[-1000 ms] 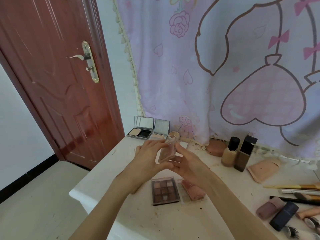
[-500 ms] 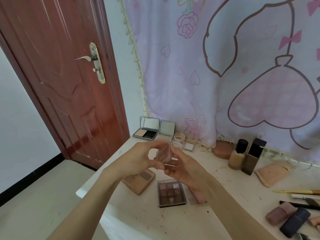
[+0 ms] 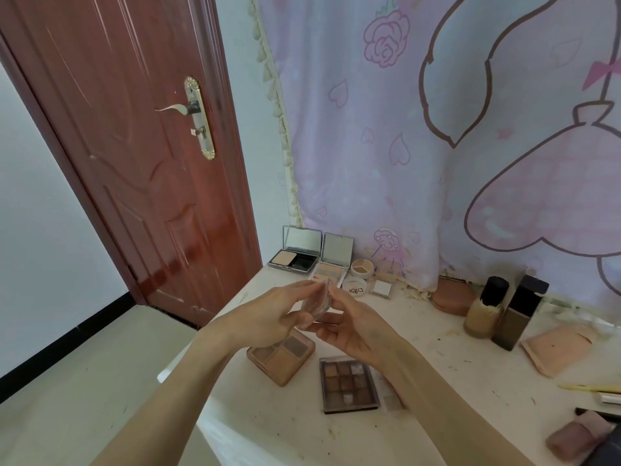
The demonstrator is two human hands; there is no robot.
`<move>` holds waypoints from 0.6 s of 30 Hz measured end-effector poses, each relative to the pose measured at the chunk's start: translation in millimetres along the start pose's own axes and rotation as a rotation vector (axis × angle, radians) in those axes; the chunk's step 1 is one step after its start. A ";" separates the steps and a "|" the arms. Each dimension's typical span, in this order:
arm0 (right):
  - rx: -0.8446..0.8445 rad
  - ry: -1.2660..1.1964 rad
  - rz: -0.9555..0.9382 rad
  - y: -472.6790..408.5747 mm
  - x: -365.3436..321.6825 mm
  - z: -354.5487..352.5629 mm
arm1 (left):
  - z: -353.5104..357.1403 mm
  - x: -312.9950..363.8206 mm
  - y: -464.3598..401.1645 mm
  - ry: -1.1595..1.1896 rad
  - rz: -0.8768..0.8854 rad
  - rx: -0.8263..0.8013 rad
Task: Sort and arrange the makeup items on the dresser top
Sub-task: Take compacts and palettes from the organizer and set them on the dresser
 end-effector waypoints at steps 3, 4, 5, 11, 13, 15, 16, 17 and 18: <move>-0.004 -0.020 -0.008 -8.7 1.2 5.4 | 4.2 -11.1 -2.5 0.034 -0.017 -0.005; -0.003 -0.027 -0.012 -11.8 1.1 6.5 | 4.4 -15.8 -3.6 0.046 -0.025 -0.008; -0.004 -0.035 -0.013 -14.8 1.2 7.7 | 2.9 -19.9 -4.4 0.059 -0.026 -0.006; -0.036 -0.095 0.040 -32.3 3.5 7.3 | -17.8 -44.6 -7.6 0.120 -0.024 0.052; -0.053 -0.115 0.070 -39.5 6.5 8.3 | -24.6 -61.6 -10.5 0.137 -0.089 0.113; -0.068 -0.117 0.105 -47.0 11.3 10.4 | -31.9 -81.7 -13.7 0.117 -0.181 0.192; -0.073 -0.107 0.112 -52.2 13.3 11.5 | -35.4 -90.7 -16.0 0.088 -0.221 0.226; -0.074 -0.088 0.107 -57.0 14.4 13.6 | -38.0 -98.3 -18.8 0.055 -0.249 0.249; -0.058 -0.055 0.089 -64.8 15.4 12.8 | -39.7 -104.1 -22.1 0.026 -0.266 0.258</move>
Point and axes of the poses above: each hand's wrist, its own y-axis away from the middle knuckle, its own z-axis out of the palm, x = y × z, the point moved 9 cm from there along -y, towards the middle knuckle, and after that the axes turned 15 degrees about -y, right-handed, at the moved point
